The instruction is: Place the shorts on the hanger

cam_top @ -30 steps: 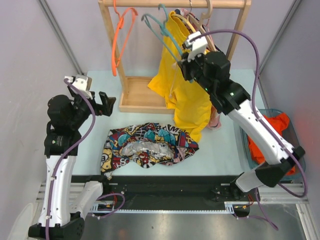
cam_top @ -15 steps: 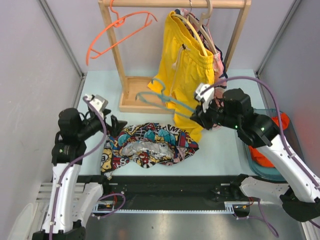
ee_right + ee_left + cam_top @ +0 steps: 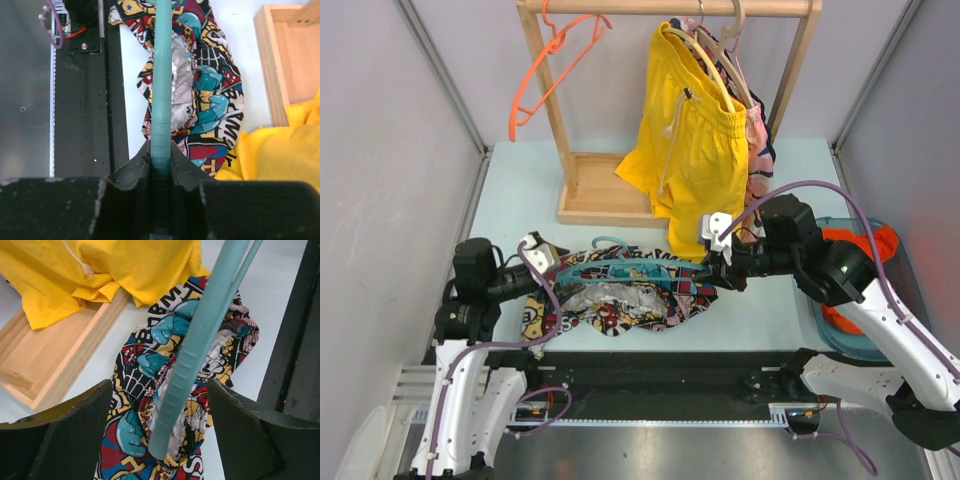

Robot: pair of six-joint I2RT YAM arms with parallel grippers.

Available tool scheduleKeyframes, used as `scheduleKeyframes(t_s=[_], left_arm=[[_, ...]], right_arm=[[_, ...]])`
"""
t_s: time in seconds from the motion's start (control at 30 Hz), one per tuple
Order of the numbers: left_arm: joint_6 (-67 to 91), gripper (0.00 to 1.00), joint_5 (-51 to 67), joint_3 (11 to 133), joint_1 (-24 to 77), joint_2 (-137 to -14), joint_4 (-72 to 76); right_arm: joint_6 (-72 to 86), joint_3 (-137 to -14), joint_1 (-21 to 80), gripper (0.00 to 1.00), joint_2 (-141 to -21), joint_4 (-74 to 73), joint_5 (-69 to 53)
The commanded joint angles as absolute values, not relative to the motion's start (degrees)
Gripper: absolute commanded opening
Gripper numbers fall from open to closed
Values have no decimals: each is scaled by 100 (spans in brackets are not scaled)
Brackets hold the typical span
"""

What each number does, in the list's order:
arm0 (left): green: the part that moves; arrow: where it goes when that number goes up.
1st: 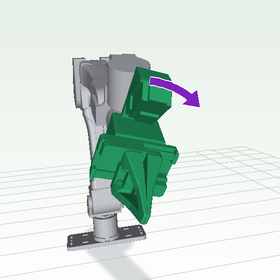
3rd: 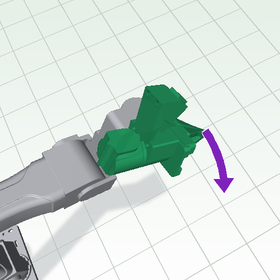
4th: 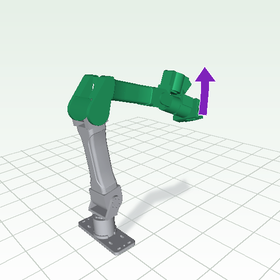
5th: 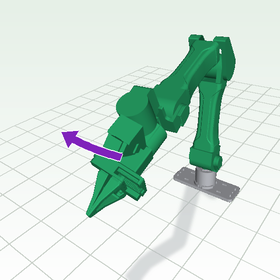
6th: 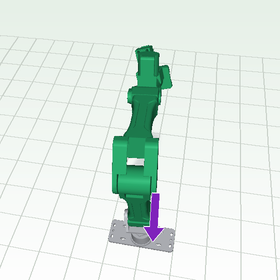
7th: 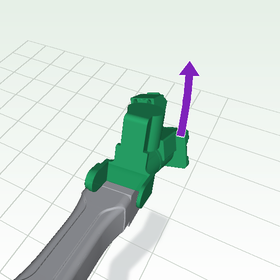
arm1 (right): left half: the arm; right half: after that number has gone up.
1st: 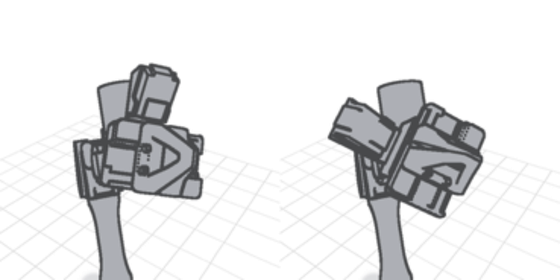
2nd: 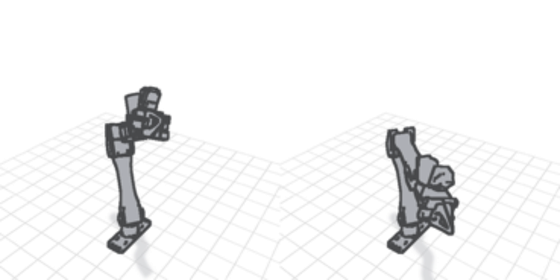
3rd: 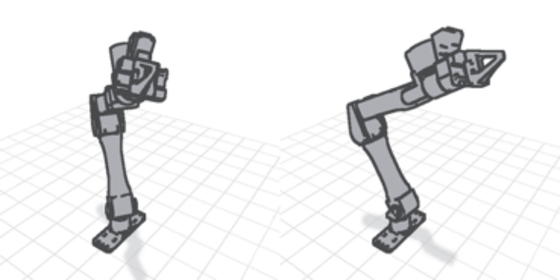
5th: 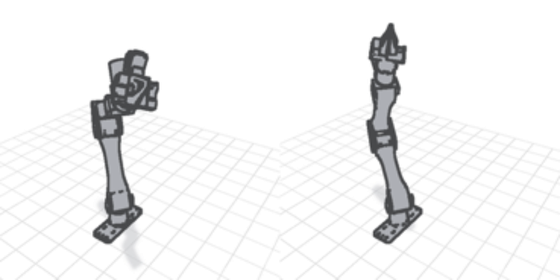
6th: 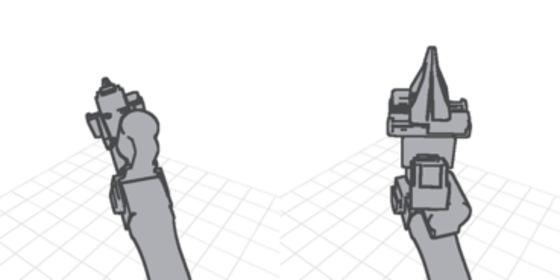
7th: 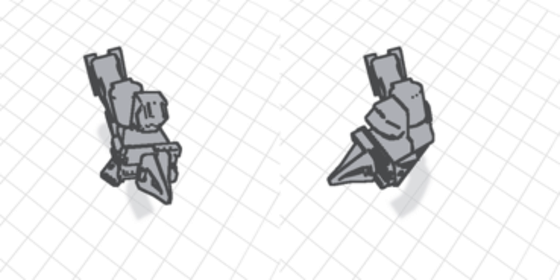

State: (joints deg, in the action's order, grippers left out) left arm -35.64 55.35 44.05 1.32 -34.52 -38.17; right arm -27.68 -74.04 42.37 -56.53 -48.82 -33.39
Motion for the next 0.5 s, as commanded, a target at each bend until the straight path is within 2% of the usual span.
scheduleKeyframes(t_s=[0.0, 0.03, 0.07, 0.1, 0.13, 0.17, 0.23, 0.27, 0.3, 0.4, 0.47], left_arm=[[-4236, 71, 6107, 4245, 141, -3489, -3972], [-4332, 63, 6143, 4254, 141, -3507, -4077], [-4368, 47, 6204, 4289, 158, -3576, -4148], [-4429, 38, 6249, 4315, 167, -3621, -4235], [-4612, 23, 6345, 4385, 176, -3673, -4445], [-4675, 15, 6363, 4421, 184, -3726, -4543], [-4903, 0, 6372, 4482, 193, -3832, -4781], [-4974, 1, 6346, 4500, 202, -3841, -4833], [-5166, 1, 6311, 4500, 211, -3832, -4956], [-5518, 0, 5986, 4526, 298, -3841, -5071], [-5694, 0, 5740, 4544, 404, -3884, -5150]], right_arm=[[-3120, -7374, 4315, 0, -5537, -4667, -3656], [-3138, -7365, 4324, 0, -5546, -4658, -3648], [-3138, -7348, 4324, 0, -5563, -4641, -3639], [-3138, -7339, 4324, 0, -5581, -4641, -3630], [-3129, -7330, 4324, 0, -5625, -4649, -3639], [-3120, -7313, 4324, 0, -5651, -4649, -3647], [-3076, -7286, 4333, 8, -5756, -4658, -3700], [-3050, -7286, 4333, 12, -5792, -4658, -3709], [-3015, -7295, 4342, 31, -5844, -4650, -3744], [-2725, -7295, 4359, 74, -5985, -4413, -3744], [-2479, -7295, 4394, 81, -6108, -4053, -3753]])
